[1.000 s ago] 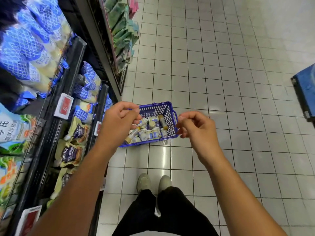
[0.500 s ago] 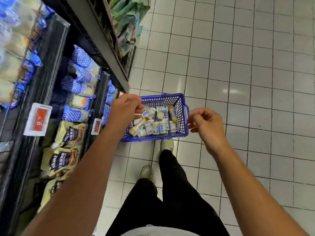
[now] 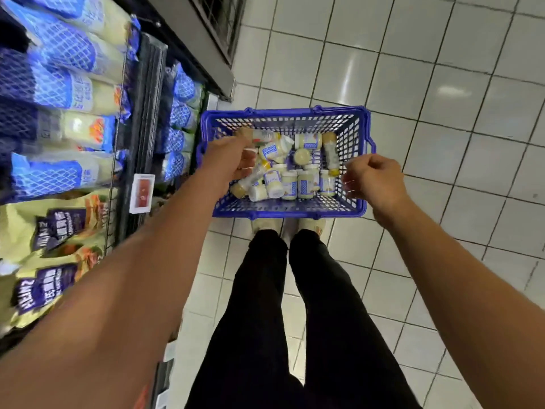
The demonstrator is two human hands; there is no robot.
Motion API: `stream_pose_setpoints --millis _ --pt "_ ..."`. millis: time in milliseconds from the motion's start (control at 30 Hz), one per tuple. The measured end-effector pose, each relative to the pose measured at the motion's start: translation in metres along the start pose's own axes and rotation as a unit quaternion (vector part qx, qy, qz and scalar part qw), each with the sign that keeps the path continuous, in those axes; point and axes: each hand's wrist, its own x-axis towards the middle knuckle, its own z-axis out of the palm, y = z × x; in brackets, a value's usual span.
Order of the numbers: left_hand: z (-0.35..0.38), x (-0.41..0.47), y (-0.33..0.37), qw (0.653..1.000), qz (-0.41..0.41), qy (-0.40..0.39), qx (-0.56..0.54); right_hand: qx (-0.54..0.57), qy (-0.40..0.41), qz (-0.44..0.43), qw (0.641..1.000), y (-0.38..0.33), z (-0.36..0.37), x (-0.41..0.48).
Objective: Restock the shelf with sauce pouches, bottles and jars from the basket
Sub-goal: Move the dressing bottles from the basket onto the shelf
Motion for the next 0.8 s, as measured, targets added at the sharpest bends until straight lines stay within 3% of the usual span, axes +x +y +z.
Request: stream_pose_setpoints --millis 267,367,467,533,667,733,800 --pt "0.005 0.152 -0.09 0.981 -0.039 0.025 0.19 -0.03 -0.012 0.097 0.995 0.109 0.056 0.133" --pt "0.003 0.196 -0.125 0.944 -0.002 -0.004 0.331 -0.064 -0.008 0.114 0.991 0.143 0.067 0.174" --pt "0.006 0.229 -0.155 0.906 0.023 -0.001 0.423 -0.165 0.004 0.087 0.982 0.168 0.072 0.215" --pt "0.012 0.246 -0.171 0.901 0.032 -0.004 0.432 -0.284 0.025 0.032 0.958 0.177 0.073 0.239" --pt "0.021 0.271 -0.198 0.885 0.062 -0.025 0.461 -0.479 0.062 -0.051 0.874 0.189 0.075 0.279" --pt "0.025 0.279 -0.209 0.867 0.081 -0.024 0.491 -0.545 0.045 -0.082 0.833 0.195 0.08 0.295" --pt "0.028 0.285 -0.216 0.862 0.083 -0.008 0.499 -0.563 0.042 -0.069 0.822 0.2 0.087 0.307"
